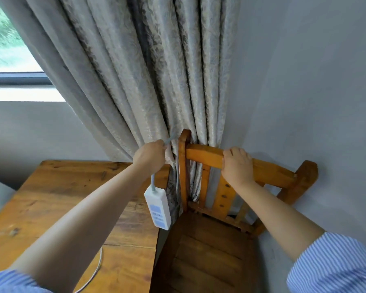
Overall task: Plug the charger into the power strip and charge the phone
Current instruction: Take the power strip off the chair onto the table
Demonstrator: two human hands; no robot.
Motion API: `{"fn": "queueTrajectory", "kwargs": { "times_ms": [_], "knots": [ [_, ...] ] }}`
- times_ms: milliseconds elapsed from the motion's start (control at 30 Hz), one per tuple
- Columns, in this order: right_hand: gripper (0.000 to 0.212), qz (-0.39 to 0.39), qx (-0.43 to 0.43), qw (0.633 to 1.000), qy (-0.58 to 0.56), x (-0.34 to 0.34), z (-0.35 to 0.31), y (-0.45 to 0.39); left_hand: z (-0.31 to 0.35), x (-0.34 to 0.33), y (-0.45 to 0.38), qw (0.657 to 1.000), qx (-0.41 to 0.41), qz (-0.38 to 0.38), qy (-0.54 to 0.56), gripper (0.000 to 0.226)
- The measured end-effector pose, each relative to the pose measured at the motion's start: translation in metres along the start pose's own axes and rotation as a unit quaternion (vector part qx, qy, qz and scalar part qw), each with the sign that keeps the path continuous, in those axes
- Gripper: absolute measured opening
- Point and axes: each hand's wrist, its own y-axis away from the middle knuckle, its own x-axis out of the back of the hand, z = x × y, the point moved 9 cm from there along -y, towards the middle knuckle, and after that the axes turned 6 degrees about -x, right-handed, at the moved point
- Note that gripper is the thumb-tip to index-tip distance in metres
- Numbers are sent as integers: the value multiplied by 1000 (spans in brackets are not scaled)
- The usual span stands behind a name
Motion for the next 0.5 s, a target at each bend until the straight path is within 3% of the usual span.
{"fn": "queueTrajectory", "kwargs": {
  "times_ms": [100, 267, 367, 500],
  "knots": [
    [27, -3, -3, 999, 44, 0, -10, 5, -14, 3, 20, 1000, -17, 0, -11, 23],
    [33, -13, 86, 996, 22, -13, -74, 29, -47, 8, 57, 996, -70, -49, 23, 19],
    [39, -129, 96, 985, -67, -42, -127, 49, -74, 14, 91, 989, -128, -64, 26, 18],
    [38, -295, 60, 908, -293, -73, -197, 89, -122, 15, 126, 980, -171, -100, 20, 18]
  ]
}}
